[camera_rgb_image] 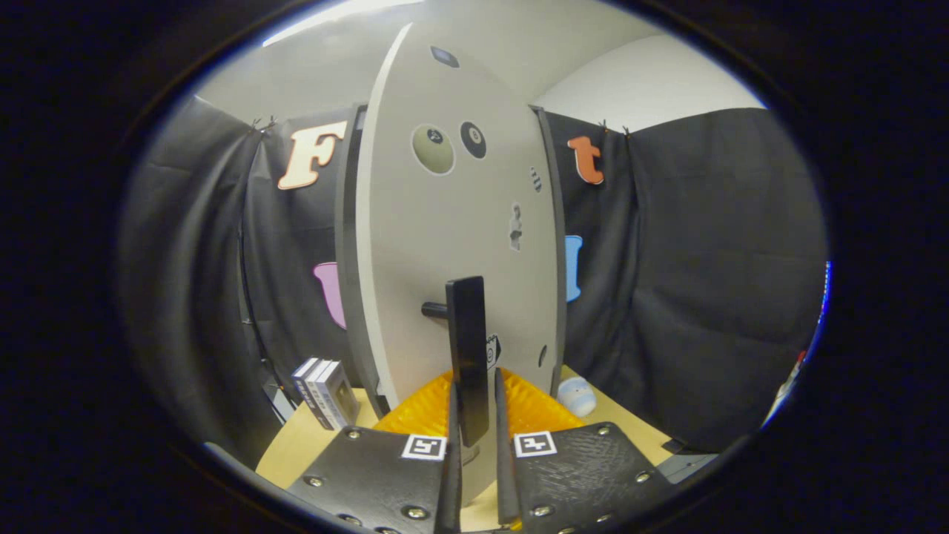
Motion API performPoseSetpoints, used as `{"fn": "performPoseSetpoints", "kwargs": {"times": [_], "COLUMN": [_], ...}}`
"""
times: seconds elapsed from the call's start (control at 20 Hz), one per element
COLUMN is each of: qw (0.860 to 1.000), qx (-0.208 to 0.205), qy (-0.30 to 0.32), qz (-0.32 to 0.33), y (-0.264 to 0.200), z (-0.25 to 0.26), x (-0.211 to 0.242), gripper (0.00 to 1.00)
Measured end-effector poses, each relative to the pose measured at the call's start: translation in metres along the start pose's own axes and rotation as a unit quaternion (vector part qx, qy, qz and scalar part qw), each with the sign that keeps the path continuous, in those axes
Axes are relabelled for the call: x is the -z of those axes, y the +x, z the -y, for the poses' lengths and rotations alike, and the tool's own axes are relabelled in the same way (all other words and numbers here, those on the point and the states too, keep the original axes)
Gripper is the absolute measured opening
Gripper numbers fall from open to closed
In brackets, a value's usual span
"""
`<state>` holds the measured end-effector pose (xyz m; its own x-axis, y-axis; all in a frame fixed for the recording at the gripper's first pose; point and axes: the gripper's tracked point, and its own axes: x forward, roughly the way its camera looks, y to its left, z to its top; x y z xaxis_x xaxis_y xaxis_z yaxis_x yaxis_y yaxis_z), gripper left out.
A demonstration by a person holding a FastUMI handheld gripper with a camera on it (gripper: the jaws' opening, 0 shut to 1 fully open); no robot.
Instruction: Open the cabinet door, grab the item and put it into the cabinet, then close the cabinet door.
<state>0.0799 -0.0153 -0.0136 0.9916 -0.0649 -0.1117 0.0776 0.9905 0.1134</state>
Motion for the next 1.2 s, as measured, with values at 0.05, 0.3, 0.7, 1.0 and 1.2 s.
{"fn": "performPoseSetpoints", "kwargs": {"times": [0.05,0.3,0.7,1.0,1.2], "qw": [1.000,1.000,1.000,0.999,0.997], "qx": [0.002,0.018,-0.009,-0.032,-0.072], "qy": [0.004,-0.007,-0.009,0.021,0.039], "qz": [-0.002,0.005,0.009,-0.001,-0.004], "y": [-0.004,-0.014,-0.020,-0.008,-0.001], "z": [0.006,0.048,0.129,0.174,0.194], "x": [0.001,-0.003,-0.010,-0.010,-0.011], "gripper": [0.19,0.19,0.18,0.14,0.11]}}
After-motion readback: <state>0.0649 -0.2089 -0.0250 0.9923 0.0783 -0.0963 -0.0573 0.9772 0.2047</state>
